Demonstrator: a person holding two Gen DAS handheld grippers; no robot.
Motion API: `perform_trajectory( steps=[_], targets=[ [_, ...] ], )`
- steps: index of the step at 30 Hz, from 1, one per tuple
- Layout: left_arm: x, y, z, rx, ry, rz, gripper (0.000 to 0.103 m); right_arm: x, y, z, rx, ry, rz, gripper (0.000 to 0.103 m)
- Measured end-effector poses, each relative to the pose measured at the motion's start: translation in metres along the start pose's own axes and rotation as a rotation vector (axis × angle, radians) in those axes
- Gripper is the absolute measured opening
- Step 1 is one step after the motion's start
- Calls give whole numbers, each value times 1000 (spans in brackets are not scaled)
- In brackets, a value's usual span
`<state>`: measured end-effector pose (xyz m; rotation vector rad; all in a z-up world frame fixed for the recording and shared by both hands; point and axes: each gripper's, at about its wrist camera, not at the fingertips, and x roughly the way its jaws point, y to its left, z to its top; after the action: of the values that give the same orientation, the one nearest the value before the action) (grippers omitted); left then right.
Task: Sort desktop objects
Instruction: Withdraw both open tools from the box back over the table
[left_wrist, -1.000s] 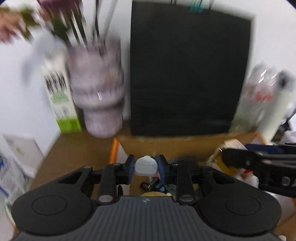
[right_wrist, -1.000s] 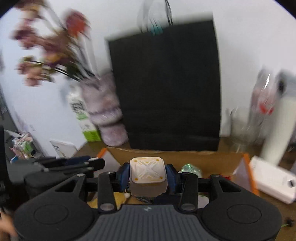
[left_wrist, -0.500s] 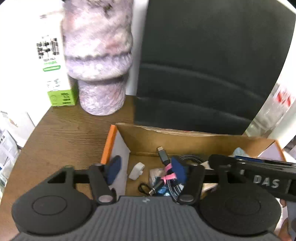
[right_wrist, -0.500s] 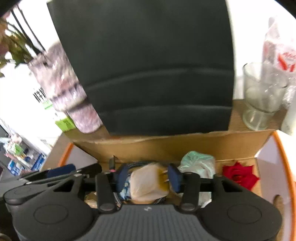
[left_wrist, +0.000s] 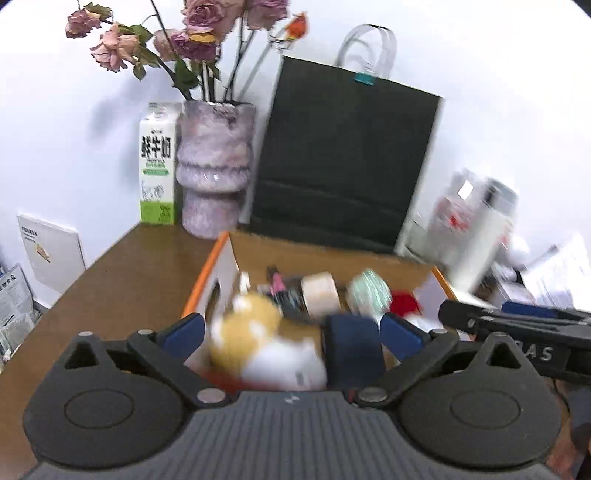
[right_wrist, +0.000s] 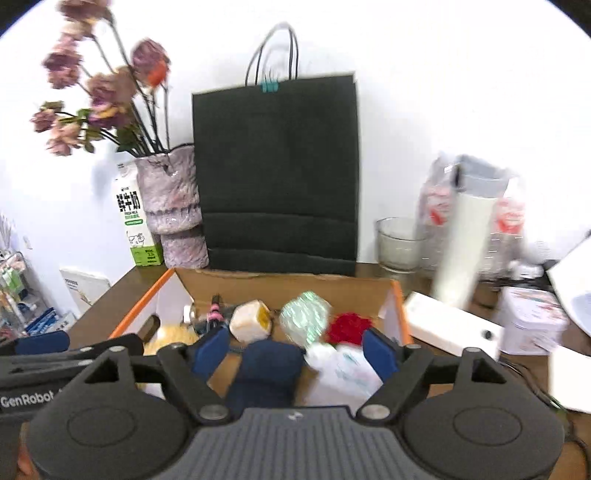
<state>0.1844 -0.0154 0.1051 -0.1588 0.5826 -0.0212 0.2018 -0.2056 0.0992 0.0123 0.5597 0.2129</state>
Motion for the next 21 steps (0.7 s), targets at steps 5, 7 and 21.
perform_trajectory(
  steps=[5,7,21],
  targets=[
    [-55,3,-55,80,-37,-37,103,-57,4,-59,-16,-49,-23,84],
    [-69,9,-75,107,-36,-40,103,-76,5,-86,-12,-51,-21,85],
    [-147,57,-197,76,-67,-7,103,-155,29,-222,-14,-20,100,85]
  ],
)
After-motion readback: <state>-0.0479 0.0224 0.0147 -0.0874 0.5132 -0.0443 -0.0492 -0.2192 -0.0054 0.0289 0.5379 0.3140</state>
